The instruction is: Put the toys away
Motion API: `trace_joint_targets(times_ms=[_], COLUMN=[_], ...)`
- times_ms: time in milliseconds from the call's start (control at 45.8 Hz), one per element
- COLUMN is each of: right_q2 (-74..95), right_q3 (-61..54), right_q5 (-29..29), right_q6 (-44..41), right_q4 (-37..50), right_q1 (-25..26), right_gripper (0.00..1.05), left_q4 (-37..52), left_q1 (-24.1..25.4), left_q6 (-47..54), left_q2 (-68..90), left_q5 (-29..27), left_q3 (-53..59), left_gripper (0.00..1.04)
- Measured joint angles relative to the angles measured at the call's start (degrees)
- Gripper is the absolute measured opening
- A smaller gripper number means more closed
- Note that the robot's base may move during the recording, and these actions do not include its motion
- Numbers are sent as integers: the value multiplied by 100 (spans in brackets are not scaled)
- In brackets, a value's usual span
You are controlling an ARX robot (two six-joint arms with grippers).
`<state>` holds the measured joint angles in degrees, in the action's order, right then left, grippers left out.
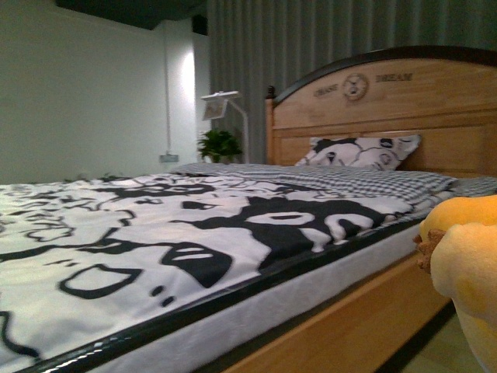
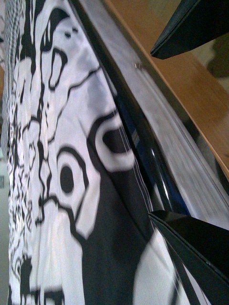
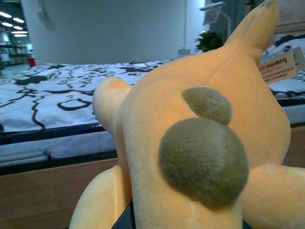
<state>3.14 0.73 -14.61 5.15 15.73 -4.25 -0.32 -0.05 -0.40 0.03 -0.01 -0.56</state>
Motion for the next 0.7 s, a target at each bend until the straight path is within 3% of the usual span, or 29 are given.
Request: trace_joint_targets(times_ms=[699], right_q2=[2], right_q3=[0], right_q5=[-7], right_q6=[0], right_q4=[0], right_q1=[0], right_gripper=[8], left_q4=[0], left_q1=[4], left_q6=[0], left_q2=[0], left_q5=[2], left_q3=[0], left_gripper=[99])
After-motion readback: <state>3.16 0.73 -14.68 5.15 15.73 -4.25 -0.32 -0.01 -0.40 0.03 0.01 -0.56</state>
